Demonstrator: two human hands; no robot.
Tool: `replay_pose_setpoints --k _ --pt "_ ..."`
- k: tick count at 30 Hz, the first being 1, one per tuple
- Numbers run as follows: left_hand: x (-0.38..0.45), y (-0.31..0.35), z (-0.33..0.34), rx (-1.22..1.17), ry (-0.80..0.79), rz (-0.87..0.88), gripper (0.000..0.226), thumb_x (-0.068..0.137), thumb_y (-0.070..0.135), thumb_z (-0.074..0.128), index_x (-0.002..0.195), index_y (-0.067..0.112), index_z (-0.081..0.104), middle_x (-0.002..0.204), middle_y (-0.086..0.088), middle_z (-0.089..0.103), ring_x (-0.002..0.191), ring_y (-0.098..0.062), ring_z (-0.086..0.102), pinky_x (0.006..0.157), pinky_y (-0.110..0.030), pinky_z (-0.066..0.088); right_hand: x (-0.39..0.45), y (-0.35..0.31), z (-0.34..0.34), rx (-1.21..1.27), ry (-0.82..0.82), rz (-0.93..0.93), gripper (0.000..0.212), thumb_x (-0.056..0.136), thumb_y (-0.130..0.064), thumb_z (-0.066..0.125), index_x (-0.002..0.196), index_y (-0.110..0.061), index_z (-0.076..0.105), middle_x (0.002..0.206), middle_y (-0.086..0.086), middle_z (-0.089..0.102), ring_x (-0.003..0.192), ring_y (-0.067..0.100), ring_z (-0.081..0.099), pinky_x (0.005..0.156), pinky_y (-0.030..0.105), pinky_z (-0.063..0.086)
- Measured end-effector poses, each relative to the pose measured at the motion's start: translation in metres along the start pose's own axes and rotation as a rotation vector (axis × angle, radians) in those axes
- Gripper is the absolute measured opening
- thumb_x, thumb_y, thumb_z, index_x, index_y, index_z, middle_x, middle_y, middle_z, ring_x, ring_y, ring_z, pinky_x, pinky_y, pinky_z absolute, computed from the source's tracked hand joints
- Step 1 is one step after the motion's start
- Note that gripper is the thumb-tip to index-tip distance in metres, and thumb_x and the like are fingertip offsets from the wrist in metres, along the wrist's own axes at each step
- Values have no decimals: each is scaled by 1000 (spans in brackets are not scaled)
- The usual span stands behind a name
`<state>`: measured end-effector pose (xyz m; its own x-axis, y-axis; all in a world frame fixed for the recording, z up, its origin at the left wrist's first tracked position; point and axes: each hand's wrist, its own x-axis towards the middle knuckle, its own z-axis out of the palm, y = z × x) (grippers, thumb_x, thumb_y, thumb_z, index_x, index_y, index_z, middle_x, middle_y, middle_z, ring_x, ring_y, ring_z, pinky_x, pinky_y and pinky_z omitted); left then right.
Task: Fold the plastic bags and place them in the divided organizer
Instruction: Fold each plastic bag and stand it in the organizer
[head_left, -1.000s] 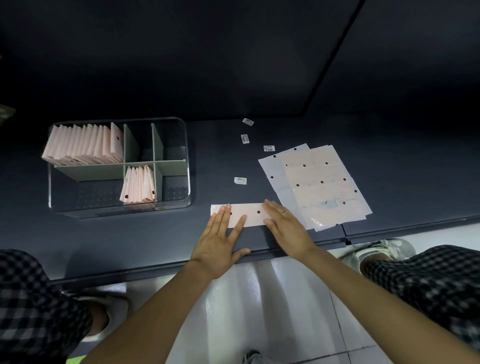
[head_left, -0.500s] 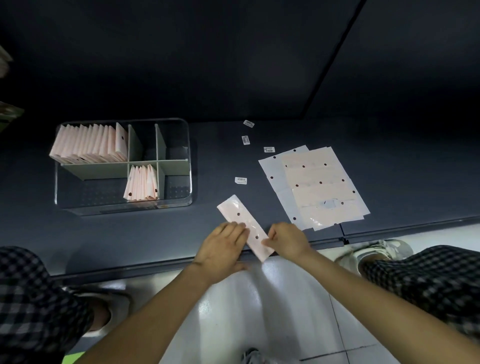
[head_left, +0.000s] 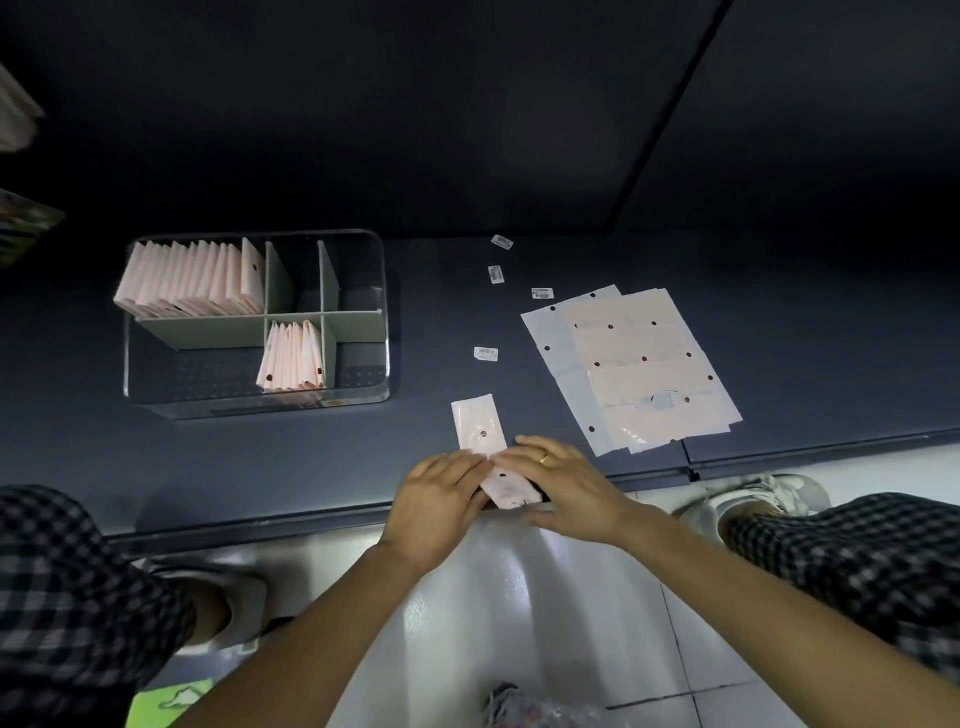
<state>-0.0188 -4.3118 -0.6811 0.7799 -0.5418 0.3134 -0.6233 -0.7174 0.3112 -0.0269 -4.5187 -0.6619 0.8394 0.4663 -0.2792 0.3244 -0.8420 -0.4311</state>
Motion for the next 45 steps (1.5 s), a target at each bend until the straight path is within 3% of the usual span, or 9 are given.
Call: replay_pose_setpoints --k 5,11,20,26,30,32,34,41,45 --pt "3 1 -4 -240 -125 -267 42 95 37 37 97 10 69 97 -1 70 89 -23 64 81 -29 48 25 -10 1 343 241 184 26 83 -26 69 107 -15 70 101 -2 66 104 17 50 93 29 39" --pt "8 -6 6 -392 8 -687 16 86 30 68 85 15 74 85 3 61 88 -16 44 80 -29 39 48 -12 -11 539 201 412 21 83 -24 70 78 -4 65 63 -3 60 64 14 50 60 27 37" --pt "11 -7 6 -256 -113 -768 24 91 39 58 84 20 71 91 11 46 93 -13 38 72 -19 17 72 -16 -16 394 67 609 48 83 -37 68 51 -18 38 52 -3 41 64 20 42 64 29 32" --pt "16 0 3 -172 -173 -834 19 89 40 60 83 22 63 104 3 48 103 -19 42 83 -26 27 78 -20 -19 313 11 666 42 83 -43 66 55 -18 46 61 -4 52 73 20 52 75 31 37" --pt "11 -1 -4 -133 -102 -554 30 89 30 60 115 18 54 133 -3 44 120 -26 40 98 -33 32 80 -22 -20 275 -2 670 43 82 -46 66 55 -18 46 58 -7 51 73 19 52 79 33 38" --pt "10 -3 -4 -44 -235 -260 56 96 34 48 145 15 30 157 -4 18 144 -24 14 118 -37 7 80 -22 -21 254 -2 661 45 82 -46 65 54 -17 45 56 -6 49 71 19 51 77 33 35" --pt "8 -5 -1 99 -399 -75 70 100 46 29 150 11 -5 158 -3 -11 143 -16 -18 114 -34 -19 79 -22 -21 236 1 650 44 84 -42 63 53 -17 44 56 -6 48 73 21 52 77 33 34" --pt "-3 -11 6 195 -571 -103 85 93 65 12 141 7 -26 149 -7 -31 135 -18 -33 115 -33 -18 71 -32 -14 258 149 706 31 84 -53 59 87 -22 56 91 -5 67 101 21 59 87 36 32" --pt "-3 -10 8 179 -573 -122 85 91 66 12 139 8 -28 149 -7 -31 136 -18 -32 114 -33 -18 54 -38 2 350 305 739 34 79 -46 68 96 -24 47 84 -11 69 101 18 59 80 32 26"
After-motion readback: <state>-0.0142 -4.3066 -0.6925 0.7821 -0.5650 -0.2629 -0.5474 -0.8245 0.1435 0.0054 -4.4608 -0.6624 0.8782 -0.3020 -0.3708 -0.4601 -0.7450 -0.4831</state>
